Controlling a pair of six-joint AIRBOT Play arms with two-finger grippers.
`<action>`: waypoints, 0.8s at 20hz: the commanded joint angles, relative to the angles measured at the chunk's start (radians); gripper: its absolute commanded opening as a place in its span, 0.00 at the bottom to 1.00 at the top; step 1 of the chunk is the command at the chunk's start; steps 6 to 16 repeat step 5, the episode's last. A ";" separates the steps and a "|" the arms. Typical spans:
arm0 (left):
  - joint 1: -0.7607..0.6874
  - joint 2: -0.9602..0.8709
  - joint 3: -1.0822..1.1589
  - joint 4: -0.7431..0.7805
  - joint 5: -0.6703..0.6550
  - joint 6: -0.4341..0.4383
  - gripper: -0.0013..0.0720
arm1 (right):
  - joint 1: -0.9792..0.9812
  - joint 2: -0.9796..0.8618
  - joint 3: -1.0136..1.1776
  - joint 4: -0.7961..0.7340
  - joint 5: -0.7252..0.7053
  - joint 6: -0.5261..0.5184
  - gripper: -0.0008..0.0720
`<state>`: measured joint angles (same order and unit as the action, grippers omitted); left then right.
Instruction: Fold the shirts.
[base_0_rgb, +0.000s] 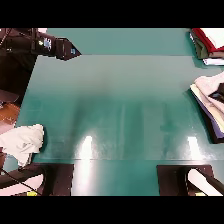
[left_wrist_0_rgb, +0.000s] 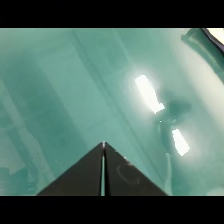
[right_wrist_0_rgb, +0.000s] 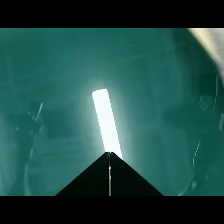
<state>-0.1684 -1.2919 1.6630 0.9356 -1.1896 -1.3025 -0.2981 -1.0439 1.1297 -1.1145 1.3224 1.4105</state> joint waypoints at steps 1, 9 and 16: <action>0.000 0.000 0.000 -0.001 0.005 0.000 0.05 | 0.140 0.000 0.000 0.011 -0.022 -0.006 0.03; 0.000 0.000 0.000 -0.001 0.005 0.000 0.05 | 0.175 0.000 0.000 0.013 -0.013 -0.006 0.03; 0.000 0.000 0.000 -0.001 0.005 0.000 0.05 | 0.175 0.000 0.000 0.013 -0.013 -0.006 0.03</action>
